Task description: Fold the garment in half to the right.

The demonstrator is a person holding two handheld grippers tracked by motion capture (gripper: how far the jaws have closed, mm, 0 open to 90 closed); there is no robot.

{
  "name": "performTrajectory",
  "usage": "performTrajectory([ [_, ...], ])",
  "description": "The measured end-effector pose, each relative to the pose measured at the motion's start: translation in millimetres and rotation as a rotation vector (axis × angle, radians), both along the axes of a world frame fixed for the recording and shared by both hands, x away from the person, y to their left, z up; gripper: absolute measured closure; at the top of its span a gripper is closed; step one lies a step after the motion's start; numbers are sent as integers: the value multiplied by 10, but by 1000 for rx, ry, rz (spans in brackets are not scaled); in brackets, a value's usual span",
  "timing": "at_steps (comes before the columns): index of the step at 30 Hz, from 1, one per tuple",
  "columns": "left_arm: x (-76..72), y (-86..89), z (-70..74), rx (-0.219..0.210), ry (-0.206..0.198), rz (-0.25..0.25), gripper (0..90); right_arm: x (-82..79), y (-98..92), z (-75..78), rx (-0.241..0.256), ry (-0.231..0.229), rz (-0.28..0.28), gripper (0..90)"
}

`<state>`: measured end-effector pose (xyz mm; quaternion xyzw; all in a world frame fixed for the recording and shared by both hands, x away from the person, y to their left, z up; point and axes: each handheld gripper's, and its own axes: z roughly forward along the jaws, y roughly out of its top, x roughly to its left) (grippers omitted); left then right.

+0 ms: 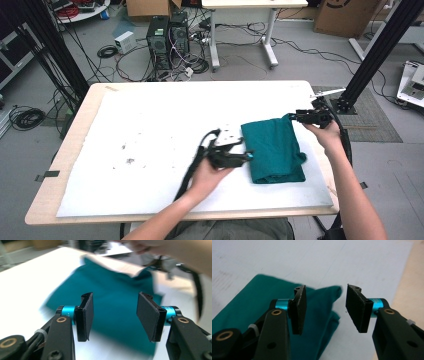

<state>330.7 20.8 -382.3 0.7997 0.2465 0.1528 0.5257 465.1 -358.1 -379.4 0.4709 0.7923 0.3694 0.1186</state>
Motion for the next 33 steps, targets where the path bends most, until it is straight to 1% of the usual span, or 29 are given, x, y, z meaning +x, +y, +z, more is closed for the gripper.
performTrajectory([
  [1, -12, 183, -22, -7, -11, 34, 475, 2, 32, -22, -16, 23, 6, 496],
  [2, -13, 371, -45, -9, -17, 61, 474, 8, 74, -44, -52, 32, 1, 495],
  [3, -8, 555, -74, -17, -23, 96, 474, 23, 111, -64, -90, 23, -9, 495],
  [4, 1, 725, -105, -28, -21, 133, 474, 45, 133, -82, -101, 16, -28, 495],
  [5, 24, 935, -140, -38, -13, 177, 474, 70, 140, -95, -92, 12, -47, 497],
  [6, 40, 1050, -163, -52, -9, 200, 466, 104, 139, -118, -83, 1, -71, 537],
  [7, 60, 1199, -191, -57, -9, 228, 463, 122, 135, -136, -77, 2, -71, 596],
  [8, 80, 1330, -221, -62, -10, 258, 463, 150, 129, -169, -60, 17, -53, 722],
  [9, 97, 1445, -248, -57, -8, 289, 463, 167, 130, -199, -53, 35, -37, 799],
  [10, 118, 1546, -273, -49, -7, 315, 463, 175, 134, -221, -73, 38, -31, 863],
  [12, 162, 1710, -321, -51, 10, 357, 463, 176, 129, -244, -123, 25, -31, 895],
  [13, 180, 1764, -341, -55, 26, 380, 463, 172, 120, -248, -126, 21, -40, 898],
  [15, 196, 1817, -365, -51, 43, 412, 462, 154, 103, -261, -141, 0, -59, 900],
  [16, 195, 1817, -372, -49, 43, 418, 463, 141, 99, -283, -158, -13, -68, 899],
  [17, 191, 1817, -374, -33, 42, 415, 463, 139, 93, -301, -162, -11, -67, 898],
  [18, 182, 1805, -379, -25, 38, 413, 465, 133, 90, -320, -166, -1, -71, 881],
  [19, 171, 1792, -384, -13, 31, 408, 465, 115, 89, -331, -187, -10, -88, 834],
  [20, 166, 1786, -385, -2, 28, 406, 465, 91, 76, -326, -215, -8, -110, 792],
  [21, 160, 1779, -387, 6, 27, 405, 465, 63, 60, -316, -213, -15, -114, 769],
  [22, 157, 1776, -393, 10, 26, 405, 465, 8, 30, -291, -191, -37, -123, 741],
  [23, 158, 1778, -397, 15, 29, 404, 465, -60, -6, -256, -175, -49, -136, 717],
  [25, 163, 1792, -412, 15, 36, 408, 465, -248, -65, -185, -128, -74, -129, 664],
  [26, 167, 1802, -418, 17, 37, 415, 465, -363, -86, -163, -105, -79, -124, 629],
  [28, 171, 1830, -424, 18, 47, 421, 465, -633, -114, -156, -62, -92, -102, 597],
  [31, 178, 1858, -443, 20, 55, 433, 465, -1058, -147, -247, -36, -104, -86, 555],
  [32, 183, 1867, -450, 22, 64, 432, 465, -1178, -157, -301, -20, -97, -84, 552],
  [33, 193, 1868, -462, 20, 71, 438, 465, -1269, -170, -359, -1, -79, -75, 553],
])
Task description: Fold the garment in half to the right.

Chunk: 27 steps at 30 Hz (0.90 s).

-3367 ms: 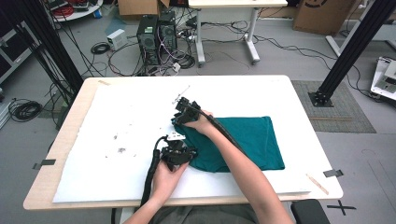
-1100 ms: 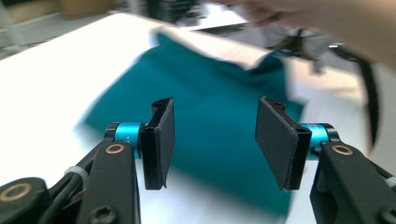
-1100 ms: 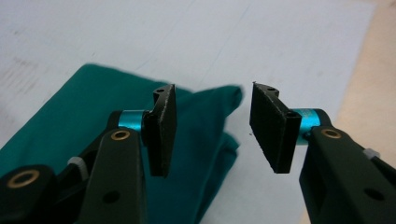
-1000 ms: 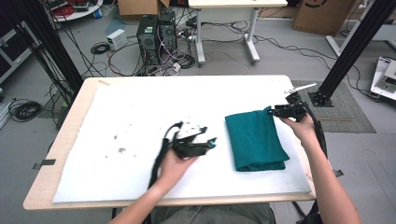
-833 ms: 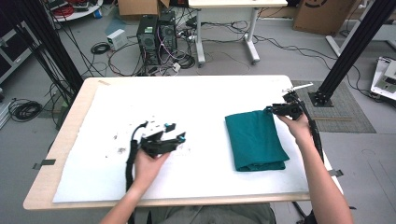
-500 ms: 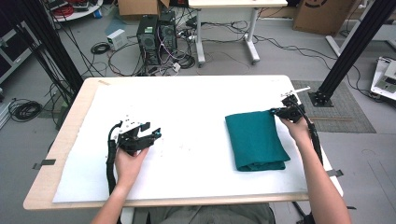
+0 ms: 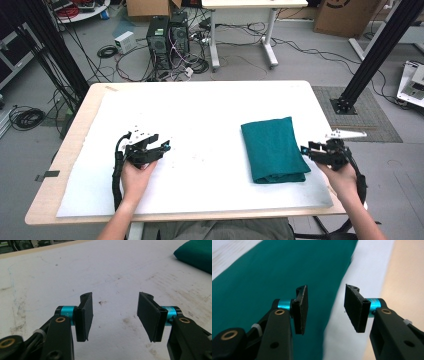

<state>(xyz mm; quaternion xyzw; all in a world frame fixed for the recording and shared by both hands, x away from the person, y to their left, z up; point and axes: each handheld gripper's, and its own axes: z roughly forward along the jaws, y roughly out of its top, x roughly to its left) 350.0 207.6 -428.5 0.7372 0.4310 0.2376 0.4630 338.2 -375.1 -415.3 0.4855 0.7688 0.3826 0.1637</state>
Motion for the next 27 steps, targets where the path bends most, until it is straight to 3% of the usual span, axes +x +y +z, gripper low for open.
performTrajectory([
  [2, 21, 1, -21, 5, 13, 5, 464, -125, -1, -130, 24, 77, 35, 578],
  [5, 40, -23, -48, 21, 23, 6, 464, -206, 30, -227, -11, 131, 80, 711],
  [8, 39, -45, -59, 36, 30, 3, 464, -276, 60, -225, -50, 110, 112, 864],
  [11, 17, -50, -54, 44, 29, -2, 464, -346, 20, -182, -48, 78, 96, 892],
  [14, -3, -40, -54, 48, 30, -4, 462, -387, -39, -156, -29, 53, 67, 822],
  [16, -23, -29, -48, 51, 24, 2, 460, -398, -61, -117, -15, 29, 42, 651],
  [19, -63, -4, 0, 48, 2, 22, 457, -403, -61, 34, -4, -66, 32, 542],
  [22, -90, 19, 154, 45, -36, 33, 447, -363, -17, 227, 15, -139, 48, 485],
  [24, -114, 28, 285, 26, -56, 9, 392, -299, 35, 359, 7, -182, 52, 453],
  [27, -166, 14, 465, 19, -125, -23, 356, -190, 145, 544, 9, -245, 52, 424],
])
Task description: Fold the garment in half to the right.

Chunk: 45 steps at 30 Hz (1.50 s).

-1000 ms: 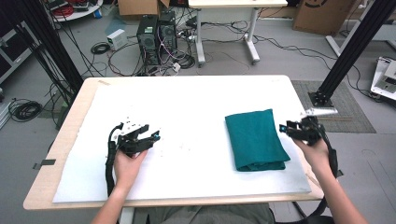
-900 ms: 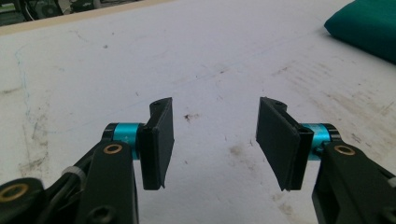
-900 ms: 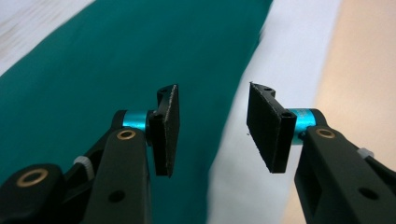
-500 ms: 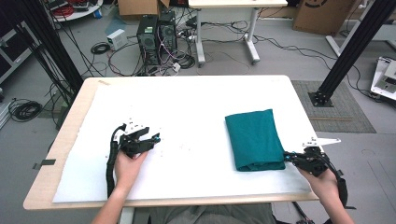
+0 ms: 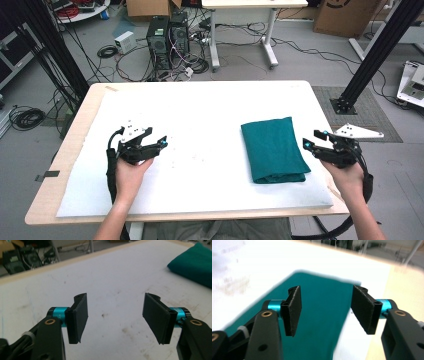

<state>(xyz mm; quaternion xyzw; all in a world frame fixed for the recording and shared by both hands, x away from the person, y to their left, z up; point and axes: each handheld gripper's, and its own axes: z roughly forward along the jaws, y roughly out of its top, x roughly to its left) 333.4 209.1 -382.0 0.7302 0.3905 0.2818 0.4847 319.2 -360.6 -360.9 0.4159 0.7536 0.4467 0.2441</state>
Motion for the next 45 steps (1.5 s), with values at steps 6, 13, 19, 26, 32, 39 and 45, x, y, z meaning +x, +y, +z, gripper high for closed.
performTrajectory([
  [6, 122, -97, 281, -54, -11, -55, 336, 290, 253, 253, -32, -130, -57, 394],
  [13, 183, -179, 403, -94, -36, -115, 336, 414, 460, 206, -38, -90, -64, 367],
  [19, 158, -87, 332, -100, -68, -99, 335, 353, 379, 189, -29, -122, -101, 367],
  [26, 126, 56, 277, -110, -76, -47, 336, 364, 291, 228, 1, -138, -114, 360],
  [32, 118, 151, 217, -112, -63, -19, 335, 382, 266, 226, 7, -139, -120, 356],
  [39, 72, 259, 190, -115, -57, 0, 335, 439, 273, 209, 11, -141, -124, 353],
  [45, 23, 334, 184, -110, -61, 9, 336, 467, 264, 215, 27, -142, -134, 347],
])
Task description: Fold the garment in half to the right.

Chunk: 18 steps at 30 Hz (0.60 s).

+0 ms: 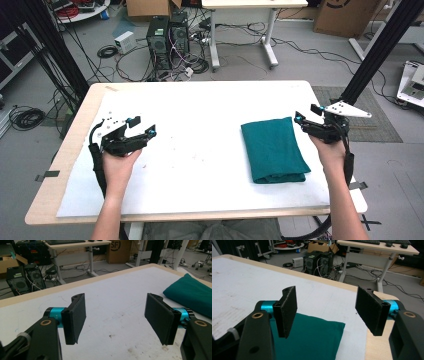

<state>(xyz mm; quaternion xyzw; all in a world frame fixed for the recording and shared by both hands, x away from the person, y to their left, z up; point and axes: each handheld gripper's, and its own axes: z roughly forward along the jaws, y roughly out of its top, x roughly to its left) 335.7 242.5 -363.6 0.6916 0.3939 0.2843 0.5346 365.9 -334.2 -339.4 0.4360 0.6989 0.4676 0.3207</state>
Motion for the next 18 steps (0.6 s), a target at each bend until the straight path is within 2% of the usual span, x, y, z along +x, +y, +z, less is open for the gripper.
performTrajectory([
  [4, -14, 34, -16, -2, 1, 11, 335, 10, 8, 1, -2, 0, 1, 344],
  [8, -17, 75, -49, 20, 6, 28, 337, 19, 20, -6, -3, 9, -6, 344],
  [13, -18, 106, -80, 18, 14, 41, 337, 31, 36, -18, -13, 13, -12, 344],
  [18, -6, 99, -103, 37, 15, 47, 337, 30, 50, -28, -22, 20, -12, 343],
])
